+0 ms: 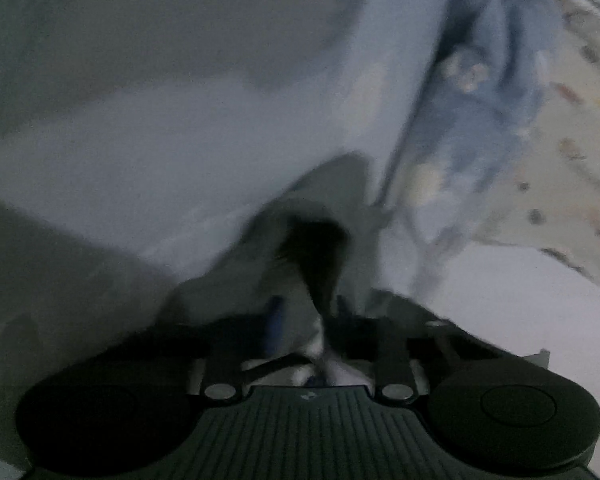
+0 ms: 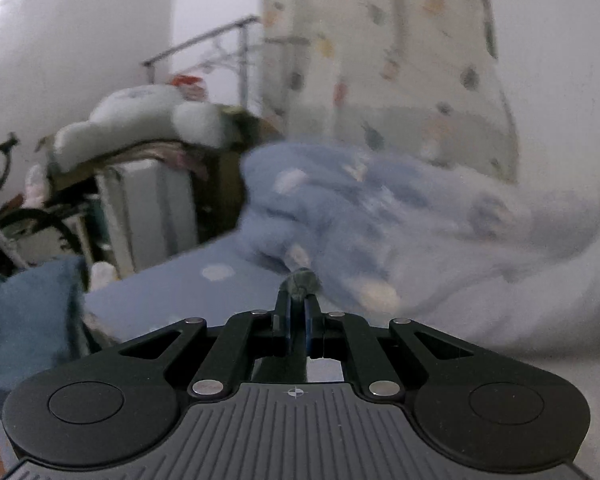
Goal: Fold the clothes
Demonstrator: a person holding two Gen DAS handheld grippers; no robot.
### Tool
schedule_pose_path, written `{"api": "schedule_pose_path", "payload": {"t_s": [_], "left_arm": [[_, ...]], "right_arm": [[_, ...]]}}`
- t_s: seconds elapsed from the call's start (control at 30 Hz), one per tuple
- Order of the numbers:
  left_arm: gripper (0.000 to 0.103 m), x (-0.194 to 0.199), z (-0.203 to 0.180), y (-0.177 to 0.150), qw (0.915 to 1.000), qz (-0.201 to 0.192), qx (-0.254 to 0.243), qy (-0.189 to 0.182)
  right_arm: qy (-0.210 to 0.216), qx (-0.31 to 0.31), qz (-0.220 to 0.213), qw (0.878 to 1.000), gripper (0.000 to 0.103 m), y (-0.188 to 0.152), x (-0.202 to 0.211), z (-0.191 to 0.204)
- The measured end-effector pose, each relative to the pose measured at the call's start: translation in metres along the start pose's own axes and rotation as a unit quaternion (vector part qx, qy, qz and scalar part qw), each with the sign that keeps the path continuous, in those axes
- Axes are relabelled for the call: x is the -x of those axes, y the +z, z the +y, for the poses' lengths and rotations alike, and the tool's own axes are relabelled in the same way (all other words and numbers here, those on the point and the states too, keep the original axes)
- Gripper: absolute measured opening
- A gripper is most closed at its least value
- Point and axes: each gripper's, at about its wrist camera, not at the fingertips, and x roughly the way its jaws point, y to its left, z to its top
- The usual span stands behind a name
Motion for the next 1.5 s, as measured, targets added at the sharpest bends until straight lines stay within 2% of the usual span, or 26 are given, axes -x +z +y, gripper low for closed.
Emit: {"api": "schedule_pose_path", "payload": {"t_s": [0.07,0.13,0.23,0.3,0.37,0.4,0.43,0.53,0.6,0.67,0.73,0.8,0.83,0.9,0.97,1.03,1.07,1.17,1.2,1.23,1.3,1.37,1.5], "left_arm": [[0.01,-0.005,0.001,-0.009,0.9996,-0.003,-0.022,0.02],[0.01,-0.007,-0.005,-0.017,0.9978,-0.007,-0.056,0.034],[0.019,-0.008,-0.017,-0.027,0.9918,-0.011,-0.114,0.057],[0.026,-0.008,-0.026,-0.032,0.9868,-0.015,-0.146,0.069],[0.042,-0.005,-0.036,-0.037,0.9796,-0.03,-0.176,0.092],[0.045,-0.003,-0.04,-0.039,0.9754,-0.04,-0.19,0.103],[0.05,-0.001,-0.045,-0.041,0.9715,-0.05,-0.203,0.112],[0.066,0.007,-0.052,-0.046,0.9656,-0.08,-0.218,0.117],[0.077,0.013,-0.057,-0.051,0.9597,-0.107,-0.229,0.122],[0.08,0.022,-0.061,-0.057,0.9503,-0.14,-0.244,0.133],[0.083,0.032,-0.065,-0.066,0.9358,-0.18,-0.266,0.145],[0.086,0.042,-0.072,-0.077,0.9149,-0.23,-0.293,0.156],[0.086,0.048,-0.076,-0.083,0.9028,-0.259,-0.309,0.15],[0.086,0.063,-0.086,-0.096,0.8782,-0.315,-0.339,0.119],[0.089,0.076,-0.095,-0.109,0.8499,-0.367,-0.368,0.089],[0.095,0.088,-0.103,-0.119,0.8237,-0.404,-0.393,0.064],[0.099,0.091,-0.106,-0.121,0.8149,-0.415,-0.4,0.057],[0.101,0.088,-0.107,-0.116,0.819,-0.409,-0.396,0.067],[0.101,0.087,-0.107,-0.114,0.8216,-0.406,-0.394,0.071],[0.101,0.084,-0.107,-0.111,0.8269,-0.398,-0.389,0.079],[0.101,0.082,-0.105,-0.107,0.8356,-0.386,-0.38,0.09],[0.101,0.081,-0.103,-0.104,0.8402,-0.38,-0.375,0.095],[0.101,0.085,-0.099,-0.106,0.8388,-0.382,-0.376,0.093]], "right_arm": [[-0.024,-0.042,0.011,0.999,0.008,-0.036,0.005,-0.037],[-0.073,-0.102,0.039,0.991,0.008,-0.084,0.009,-0.082],[-0.125,-0.182,0.084,0.972,0.008,-0.153,0.014,-0.137],[-0.132,-0.215,0.109,0.962,0.009,-0.192,0.02,-0.156],[-0.12,-0.235,0.125,0.956,0.016,-0.216,0.025,-0.161],[-0.117,-0.238,0.132,0.955,0.022,-0.224,0.028,-0.16],[-0.118,-0.233,0.139,0.955,0.033,-0.229,0.031,-0.158],[-0.118,-0.193,0.162,0.96,0.054,-0.236,0.042,-0.147],[-0.109,-0.173,0.164,0.965,0.059,-0.233,0.052,-0.146],[-0.123,-0.179,0.144,0.965,0.061,-0.226,0.06,-0.154],[-0.138,-0.189,0.12,0.965,0.065,-0.219,0.057,-0.165],[-0.151,-0.177,0.118,0.965,0.066,-0.217,0.038,-0.172],[-0.159,-0.17,0.124,0.964,0.066,-0.219,0.026,-0.175],[-0.177,-0.157,0.14,0.961,0.066,-0.229,0.003,-0.179],[-0.189,-0.14,0.159,0.959,0.066,-0.24,-0.016,-0.181],[-0.191,-0.138,0.159,0.959,0.066,-0.246,-0.025,-0.182],[-0.192,-0.136,0.159,0.959,0.065,-0.249,-0.03,-0.183],[-0.177,-0.118,0.151,0.965,0.056,-0.252,-0.03,-0.18],[-0.174,-0.106,0.153,0.967,0.047,-0.252,-0.031,-0.178],[-0.176,-0.096,0.157,0.967,0.026,-0.252,-0.031,-0.177],[-0.189,-0.085,0.148,0.967,0.003,-0.251,-0.028,-0.176],[-0.188,-0.091,0.14,0.968,0.002,-0.247,-0.024,-0.18],[-0.197,-0.085,0.131,0.968,0.002,-0.237,-0.024,-0.19]]}}
